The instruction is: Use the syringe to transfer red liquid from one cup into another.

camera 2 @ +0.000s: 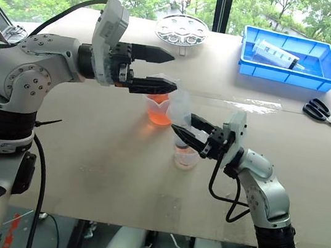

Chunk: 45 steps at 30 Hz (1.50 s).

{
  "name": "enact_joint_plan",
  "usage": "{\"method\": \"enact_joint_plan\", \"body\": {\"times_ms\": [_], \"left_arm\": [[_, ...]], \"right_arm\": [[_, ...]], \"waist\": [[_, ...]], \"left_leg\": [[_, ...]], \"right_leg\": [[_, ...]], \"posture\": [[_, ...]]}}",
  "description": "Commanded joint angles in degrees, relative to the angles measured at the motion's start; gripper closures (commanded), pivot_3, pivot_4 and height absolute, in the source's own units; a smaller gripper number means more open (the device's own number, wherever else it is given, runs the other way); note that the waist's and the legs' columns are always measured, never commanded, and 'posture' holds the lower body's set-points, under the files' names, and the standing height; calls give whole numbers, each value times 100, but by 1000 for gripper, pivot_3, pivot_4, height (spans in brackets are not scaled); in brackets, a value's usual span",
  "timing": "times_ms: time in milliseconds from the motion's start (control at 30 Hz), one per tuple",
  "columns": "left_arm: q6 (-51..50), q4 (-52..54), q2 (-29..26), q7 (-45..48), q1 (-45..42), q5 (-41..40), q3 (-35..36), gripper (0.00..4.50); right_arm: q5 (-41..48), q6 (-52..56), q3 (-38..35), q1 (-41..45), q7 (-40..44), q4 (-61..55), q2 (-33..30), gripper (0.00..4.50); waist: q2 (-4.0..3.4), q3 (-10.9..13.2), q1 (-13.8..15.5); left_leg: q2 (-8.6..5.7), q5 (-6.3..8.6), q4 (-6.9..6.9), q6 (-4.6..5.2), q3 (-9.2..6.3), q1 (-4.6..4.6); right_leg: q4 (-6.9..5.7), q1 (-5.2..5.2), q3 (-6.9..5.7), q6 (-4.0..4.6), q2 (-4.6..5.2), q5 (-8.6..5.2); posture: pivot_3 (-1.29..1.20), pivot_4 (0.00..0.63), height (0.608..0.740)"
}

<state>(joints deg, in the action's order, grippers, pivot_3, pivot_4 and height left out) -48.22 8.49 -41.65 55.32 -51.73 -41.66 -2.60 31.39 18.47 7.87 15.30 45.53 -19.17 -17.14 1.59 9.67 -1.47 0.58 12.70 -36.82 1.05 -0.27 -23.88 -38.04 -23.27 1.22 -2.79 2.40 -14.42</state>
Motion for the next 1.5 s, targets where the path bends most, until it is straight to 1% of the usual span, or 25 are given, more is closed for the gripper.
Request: {"method": "enact_joint_plan", "body": {"times_ms": [33,67,133,167,200,267,300,467,900,1300,1500], "left_arm": [[203,18,57,144,-211,159,-11,952],[266,-10,80,182,-226,243,-50,1282],[355,-47,121,285,-253,344,-118,2370],[385,-54,143,329,-264,367,-140,2775],[403,-60,183,359,-282,373,-156,3321],[423,-58,254,438,-315,367,-186,4241],[437,-49,284,483,-326,367,-198,4500],[412,90,386,690,-312,313,-255,4500],[459,586,381,895,382,465,-540,4500],[560,632,526,1001,458,589,-708,4500],[541,567,617,970,411,577,-642,4500]], "right_arm": [[-5,-135,-7,82,48,-126,24,3149],[-3,-129,-2,101,50,-129,33,3149],[2,-114,6,131,52,-147,50,3150],[3,-106,7,142,49,-155,56,3150],[7,-99,8,153,45,-160,60,3150],[8,-86,12,181,37,-164,71,3151],[7,-79,13,196,34,-163,78,3151],[44,-30,-32,285,9,-184,98,3152],[395,382,-384,634,-231,-531,70,3153],[748,751,-724,930,-538,-855,-39,3154],[817,806,-774,953,-617,-919,-140,3155]], "waist": [[0,0,5],[0,0,6],[0,0,22],[0,0,34],[0,0,47],[0,0,54],[0,0,58],[0,0,57],[0,0,61],[0,0,63],[0,0,65]], "left_leg": [[0,0,0,0,-1,0],[0,0,0,0,0,0],[0,0,-1,0,1,0],[0,0,-2,0,0,0],[-1,0,-2,0,1,0],[0,0,-3,0,0,0],[0,0,-3,0,0,0],[0,0,-4,0,0,0],[1,0,-11,0,-1,-1],[1,0,-15,1,-5,-1],[1,1,-15,1,-5,-1]], "right_leg": [[0,0,-1,0,0,0],[0,0,-1,0,0,0],[0,0,0,0,0,0],[0,0,0,0,0,0],[0,0,0,0,0,0],[0,0,0,0,0,0],[0,0,0,0,0,0],[-1,0,0,0,-1,0],[-5,1,0,0,-1,0],[-4,6,-4,0,-1,0],[-4,6,-4,0,-1,0]], "posture": [[0,150,740],[0,150,740],[0,150,740],[0,150,740],[0,150,740],[0,150,740],[0,150,740],[0,150,740],[0,150,740],[0,150,740],[0,150,740]]}}
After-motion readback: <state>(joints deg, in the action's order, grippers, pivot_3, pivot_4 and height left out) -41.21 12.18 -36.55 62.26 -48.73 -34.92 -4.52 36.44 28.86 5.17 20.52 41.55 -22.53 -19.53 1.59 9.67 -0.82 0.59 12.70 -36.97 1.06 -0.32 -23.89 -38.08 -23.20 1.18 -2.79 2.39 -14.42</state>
